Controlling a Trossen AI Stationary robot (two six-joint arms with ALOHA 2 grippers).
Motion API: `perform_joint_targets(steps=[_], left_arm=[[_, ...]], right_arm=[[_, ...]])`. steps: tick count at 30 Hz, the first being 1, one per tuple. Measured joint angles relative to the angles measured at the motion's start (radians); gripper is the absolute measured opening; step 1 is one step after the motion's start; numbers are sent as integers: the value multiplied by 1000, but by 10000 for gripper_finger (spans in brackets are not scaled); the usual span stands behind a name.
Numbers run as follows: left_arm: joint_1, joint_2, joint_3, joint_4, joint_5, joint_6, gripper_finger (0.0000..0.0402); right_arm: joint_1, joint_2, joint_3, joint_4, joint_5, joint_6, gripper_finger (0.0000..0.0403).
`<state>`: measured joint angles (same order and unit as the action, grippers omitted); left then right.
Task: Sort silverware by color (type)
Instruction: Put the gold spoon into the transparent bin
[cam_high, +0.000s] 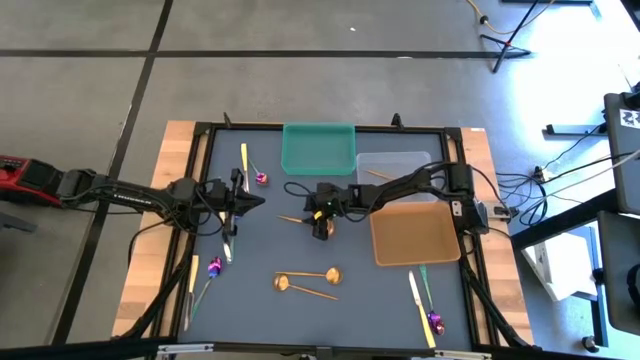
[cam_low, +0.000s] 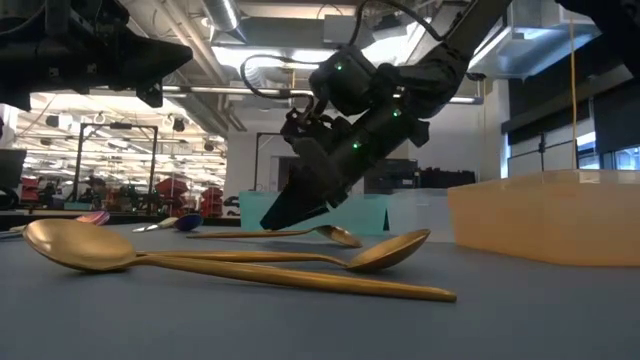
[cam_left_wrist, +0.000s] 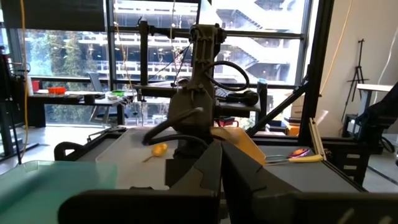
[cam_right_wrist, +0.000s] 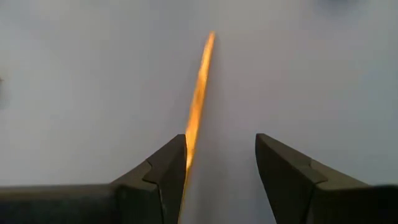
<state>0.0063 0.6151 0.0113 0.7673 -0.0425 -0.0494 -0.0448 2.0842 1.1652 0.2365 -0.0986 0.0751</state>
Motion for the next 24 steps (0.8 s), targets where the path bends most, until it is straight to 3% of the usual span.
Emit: perform_joint_targets(steps=[18,24], left_arm=[[0,0,0,7,0,0,4],[0,0,0,8,0,0,4]], right_arm=[[20,54,3,15,45,0,180],[18,57,3,13,42,-11,120]])
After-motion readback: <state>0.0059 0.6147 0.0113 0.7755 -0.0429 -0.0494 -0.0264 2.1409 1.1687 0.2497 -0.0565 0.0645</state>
